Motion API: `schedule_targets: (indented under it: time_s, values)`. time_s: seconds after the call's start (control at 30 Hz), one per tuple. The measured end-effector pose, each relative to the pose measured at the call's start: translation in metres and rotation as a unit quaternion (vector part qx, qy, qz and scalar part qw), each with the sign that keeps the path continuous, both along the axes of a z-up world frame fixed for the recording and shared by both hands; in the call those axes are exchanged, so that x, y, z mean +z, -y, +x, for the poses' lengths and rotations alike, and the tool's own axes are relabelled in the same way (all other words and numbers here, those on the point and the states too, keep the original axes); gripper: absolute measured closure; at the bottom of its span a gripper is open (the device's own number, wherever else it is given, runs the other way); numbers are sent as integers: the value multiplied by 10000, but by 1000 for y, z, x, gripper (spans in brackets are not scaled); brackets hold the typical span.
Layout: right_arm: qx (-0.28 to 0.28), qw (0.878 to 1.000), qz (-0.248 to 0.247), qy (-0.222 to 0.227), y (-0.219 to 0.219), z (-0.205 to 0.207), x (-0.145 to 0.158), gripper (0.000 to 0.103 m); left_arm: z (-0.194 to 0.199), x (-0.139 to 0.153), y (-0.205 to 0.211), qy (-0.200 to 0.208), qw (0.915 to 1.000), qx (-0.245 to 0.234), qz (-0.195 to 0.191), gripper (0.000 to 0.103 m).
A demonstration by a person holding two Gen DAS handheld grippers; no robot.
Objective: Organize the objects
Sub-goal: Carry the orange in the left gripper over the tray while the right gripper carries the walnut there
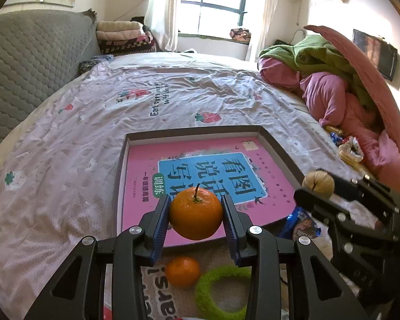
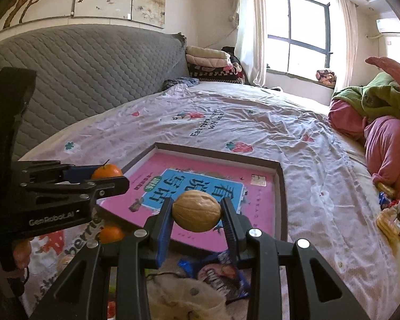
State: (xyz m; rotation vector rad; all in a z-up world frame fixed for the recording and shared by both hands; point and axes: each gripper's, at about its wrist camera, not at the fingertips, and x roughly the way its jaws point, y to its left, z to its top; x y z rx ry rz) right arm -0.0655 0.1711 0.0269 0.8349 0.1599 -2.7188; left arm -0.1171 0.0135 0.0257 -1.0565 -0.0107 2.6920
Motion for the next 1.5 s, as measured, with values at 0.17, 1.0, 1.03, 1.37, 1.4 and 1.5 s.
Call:
schedule_targets:
  time_s: [0.17, 1.0, 1.03, 1.37, 1.4, 1.5]
  values:
    - [-73, 9999, 54, 108, -7, -16, -7, 67, -11, -12, 0, 162, 9998, 2, -80, 64]
    - [-85, 9980, 233, 583, -12, -53, -34, 67, -51, -35, 9, 554, 9984, 36, -123, 64]
    - [-83, 9977, 255, 619, -11, -54, -36, 67, -52, -37, 9, 579, 9982, 35, -141, 64]
    - [-101, 9945, 414, 954, -12, -62, -52, 67, -57, -49, 9, 792, 9968, 12, -142, 64]
    - [-105, 9940, 435, 995, -11, -62, -53, 67, -57, -50, 9, 805, 9967, 8, -141, 64]
    - [-118, 9926, 462, 1112, -12, -65, -58, 67, -58, -53, 7, 864, 9961, -16, -158, 64]
